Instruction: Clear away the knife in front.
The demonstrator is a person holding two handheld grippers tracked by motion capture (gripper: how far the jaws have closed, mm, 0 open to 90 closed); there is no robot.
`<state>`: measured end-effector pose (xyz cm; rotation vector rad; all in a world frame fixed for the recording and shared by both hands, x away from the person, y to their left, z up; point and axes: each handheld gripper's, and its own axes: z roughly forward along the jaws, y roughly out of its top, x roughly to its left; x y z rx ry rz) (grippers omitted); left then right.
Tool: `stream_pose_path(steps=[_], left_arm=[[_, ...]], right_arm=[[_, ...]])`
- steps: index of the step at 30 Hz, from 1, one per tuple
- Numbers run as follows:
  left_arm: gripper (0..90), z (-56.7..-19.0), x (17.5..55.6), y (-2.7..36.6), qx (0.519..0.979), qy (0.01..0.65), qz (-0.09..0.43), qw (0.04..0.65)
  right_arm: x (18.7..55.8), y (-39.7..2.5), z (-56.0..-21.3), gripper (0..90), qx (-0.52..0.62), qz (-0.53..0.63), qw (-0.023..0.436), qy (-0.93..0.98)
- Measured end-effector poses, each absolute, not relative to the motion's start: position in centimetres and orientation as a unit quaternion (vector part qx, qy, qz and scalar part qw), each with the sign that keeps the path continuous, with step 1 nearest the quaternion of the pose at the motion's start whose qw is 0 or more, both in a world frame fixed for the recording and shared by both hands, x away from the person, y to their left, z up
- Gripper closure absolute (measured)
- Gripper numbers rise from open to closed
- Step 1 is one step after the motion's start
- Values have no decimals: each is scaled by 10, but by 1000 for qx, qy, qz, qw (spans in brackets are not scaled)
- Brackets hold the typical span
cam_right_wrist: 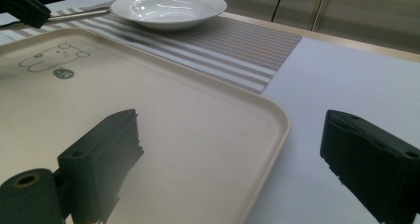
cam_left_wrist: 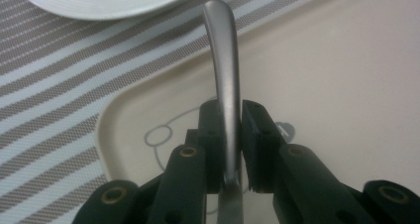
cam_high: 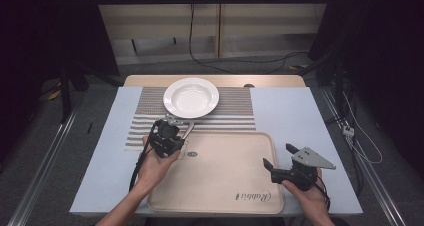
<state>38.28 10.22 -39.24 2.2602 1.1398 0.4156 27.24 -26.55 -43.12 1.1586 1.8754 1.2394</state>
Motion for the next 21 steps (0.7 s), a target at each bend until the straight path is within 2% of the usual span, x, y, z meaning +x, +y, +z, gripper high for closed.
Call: stream_pose_path(steps=[5,21], left_arm=[[799,-399,371,102,840,433,129,301],[799,-422,365,95,842,437,117,292]], right_arm=[[272,-266,-431,85,437,467,302,707],[272,-265,-431,85,435,465,302,709]])
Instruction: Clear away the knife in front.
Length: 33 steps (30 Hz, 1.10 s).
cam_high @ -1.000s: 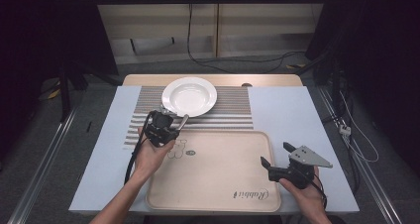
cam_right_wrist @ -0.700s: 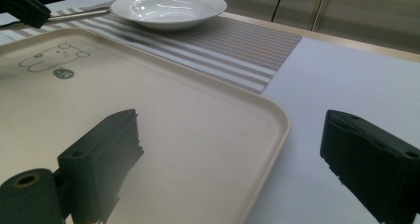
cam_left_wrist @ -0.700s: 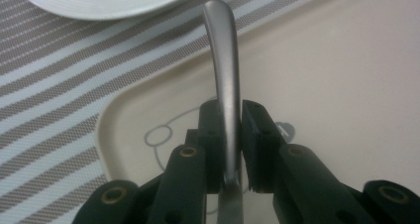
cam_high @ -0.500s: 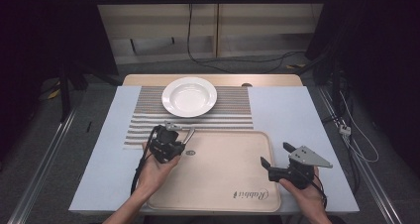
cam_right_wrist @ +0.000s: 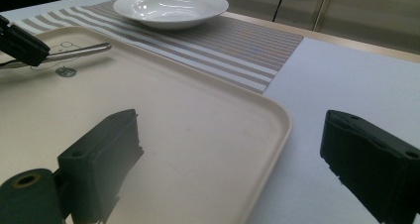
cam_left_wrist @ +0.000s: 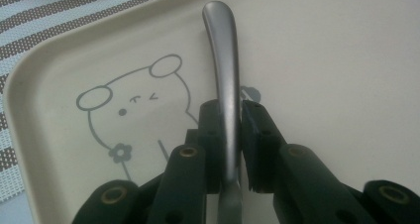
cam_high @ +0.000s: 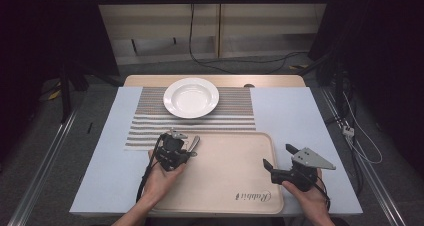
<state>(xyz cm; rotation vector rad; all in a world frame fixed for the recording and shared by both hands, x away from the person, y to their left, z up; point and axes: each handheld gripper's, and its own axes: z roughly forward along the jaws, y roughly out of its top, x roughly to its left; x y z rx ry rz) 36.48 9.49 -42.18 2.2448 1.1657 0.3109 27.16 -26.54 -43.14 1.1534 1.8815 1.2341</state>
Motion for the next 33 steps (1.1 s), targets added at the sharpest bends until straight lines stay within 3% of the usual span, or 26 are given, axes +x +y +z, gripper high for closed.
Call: stream_pose_path(steps=[14,19,21,23,26,28,30,33], left_arm=[[783,-433,364,94,849,430,117,285],[650,-431,367,99,849,422,102,302],[638,-426,369,103,851,413,114,304],[543,-422,372,107,848,412,119,312],[496,-416,376,112,845,407,96,334],[579,-413,376,111,851,384,78,350],[567,-409,375,106,855,371,87,351],[643,-404,375,95,866,344,80,355]], right_arm=[[272,-265,-432,85,436,465,301,709],[273,-264,-432,85,432,464,301,712],[273,-264,-432,85,432,465,301,712],[275,-264,-432,85,433,465,299,712],[275,-264,-433,85,433,465,298,712],[275,-264,-433,85,433,466,297,712],[275,-264,-433,85,433,467,297,712],[276,-263,-433,85,433,466,296,712]])
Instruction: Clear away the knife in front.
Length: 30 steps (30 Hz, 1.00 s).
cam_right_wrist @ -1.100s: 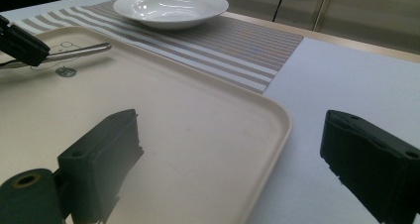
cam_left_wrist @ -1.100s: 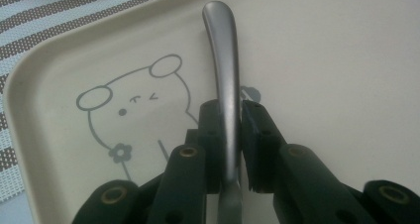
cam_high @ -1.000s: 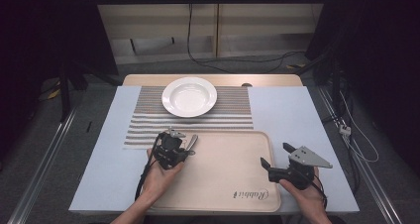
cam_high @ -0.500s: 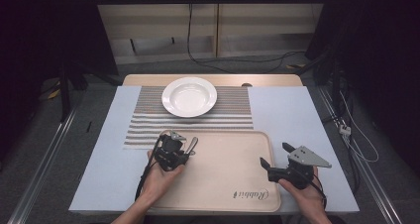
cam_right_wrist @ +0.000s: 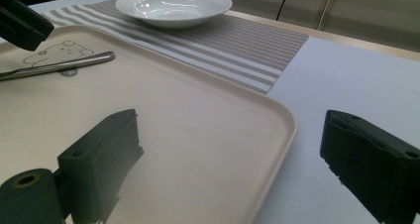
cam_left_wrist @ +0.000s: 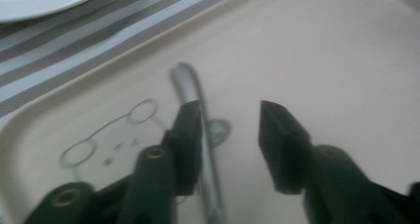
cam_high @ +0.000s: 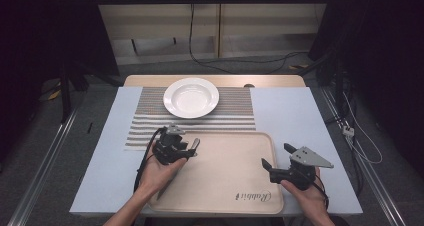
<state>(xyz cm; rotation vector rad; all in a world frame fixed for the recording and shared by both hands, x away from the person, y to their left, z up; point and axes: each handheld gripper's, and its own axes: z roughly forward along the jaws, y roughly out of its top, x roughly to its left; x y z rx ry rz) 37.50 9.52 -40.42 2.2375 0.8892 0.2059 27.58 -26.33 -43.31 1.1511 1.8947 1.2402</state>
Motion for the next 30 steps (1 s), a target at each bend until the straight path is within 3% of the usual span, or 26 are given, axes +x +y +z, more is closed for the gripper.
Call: stream_pose_path(steps=[4,6,10,30], left_arm=[[875,-414,381,81,875,337,86,336],[900,-422,386,77,873,347,84,332],[900,-428,381,69,890,327,97,302],[900,-433,379,86,888,347,118,279]], right_arm=[[277,-264,-433,85,433,467,295,712],[277,-264,-433,85,433,466,296,712],[276,-264,-432,85,432,467,297,712],[271,-266,-431,85,433,465,302,711]])
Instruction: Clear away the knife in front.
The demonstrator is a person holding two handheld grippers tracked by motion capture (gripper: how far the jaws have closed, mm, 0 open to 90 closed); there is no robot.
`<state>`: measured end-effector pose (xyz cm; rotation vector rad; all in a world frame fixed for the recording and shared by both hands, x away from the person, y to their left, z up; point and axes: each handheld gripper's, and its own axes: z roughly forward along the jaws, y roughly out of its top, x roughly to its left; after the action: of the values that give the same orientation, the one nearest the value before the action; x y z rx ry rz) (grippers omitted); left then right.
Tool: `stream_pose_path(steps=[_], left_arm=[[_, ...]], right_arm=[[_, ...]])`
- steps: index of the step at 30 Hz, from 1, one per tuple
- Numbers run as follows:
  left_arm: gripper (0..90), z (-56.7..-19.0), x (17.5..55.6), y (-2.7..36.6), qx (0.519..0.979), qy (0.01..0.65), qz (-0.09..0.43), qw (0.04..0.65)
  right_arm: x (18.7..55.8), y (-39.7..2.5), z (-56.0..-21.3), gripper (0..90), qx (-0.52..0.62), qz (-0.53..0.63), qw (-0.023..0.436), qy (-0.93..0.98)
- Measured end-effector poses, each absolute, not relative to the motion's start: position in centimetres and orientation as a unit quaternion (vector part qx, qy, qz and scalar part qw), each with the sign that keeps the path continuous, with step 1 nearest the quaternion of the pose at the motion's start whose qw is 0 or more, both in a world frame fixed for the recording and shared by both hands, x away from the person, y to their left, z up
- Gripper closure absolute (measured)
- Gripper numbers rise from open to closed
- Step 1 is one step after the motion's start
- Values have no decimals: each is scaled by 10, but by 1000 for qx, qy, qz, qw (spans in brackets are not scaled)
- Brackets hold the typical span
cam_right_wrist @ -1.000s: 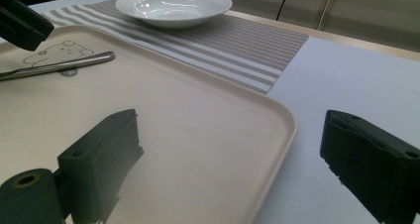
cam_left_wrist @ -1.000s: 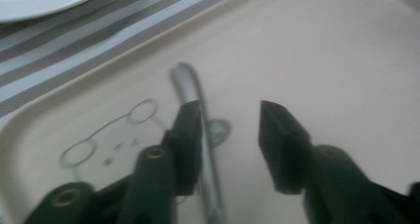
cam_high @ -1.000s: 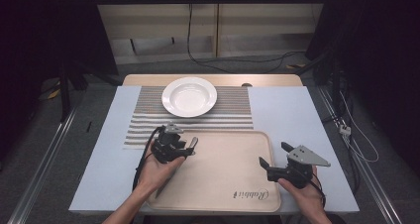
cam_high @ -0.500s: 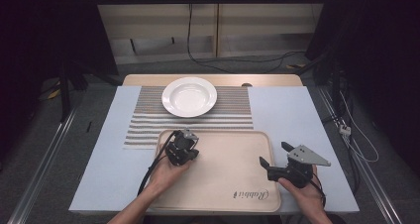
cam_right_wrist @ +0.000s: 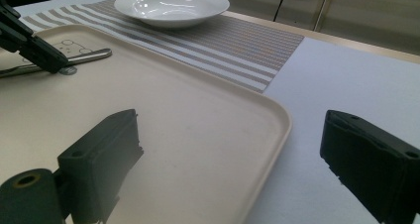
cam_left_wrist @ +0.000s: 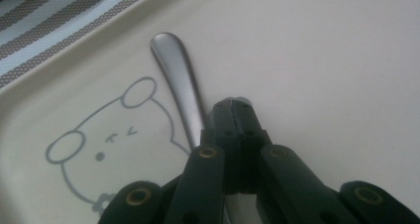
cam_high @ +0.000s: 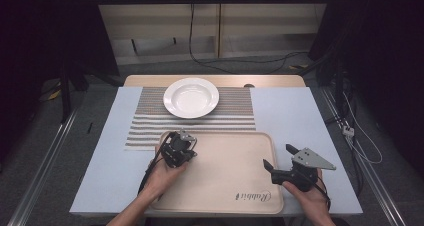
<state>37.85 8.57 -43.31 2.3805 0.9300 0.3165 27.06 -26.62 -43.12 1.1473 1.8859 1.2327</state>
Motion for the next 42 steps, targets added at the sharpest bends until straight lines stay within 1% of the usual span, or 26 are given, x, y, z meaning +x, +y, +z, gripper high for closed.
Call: stream_pose_path(steps=[9,10,11,23,30,42], left_arm=[[900,-432,381,92,890,348,108,274],[900,-432,380,92,890,349,118,270],[900,-431,381,94,890,348,108,273],[900,-429,381,100,893,354,92,262],[900,-428,382,100,896,353,98,252],[900,-428,381,114,890,370,99,248]], right_arm=[[271,-266,-431,85,432,464,302,711],[271,-266,-431,85,432,464,302,711],[271,-266,-431,85,432,464,303,711],[273,-264,-432,85,433,463,301,713],[273,-264,-432,85,433,462,301,713],[272,-264,-432,85,433,463,301,712]])
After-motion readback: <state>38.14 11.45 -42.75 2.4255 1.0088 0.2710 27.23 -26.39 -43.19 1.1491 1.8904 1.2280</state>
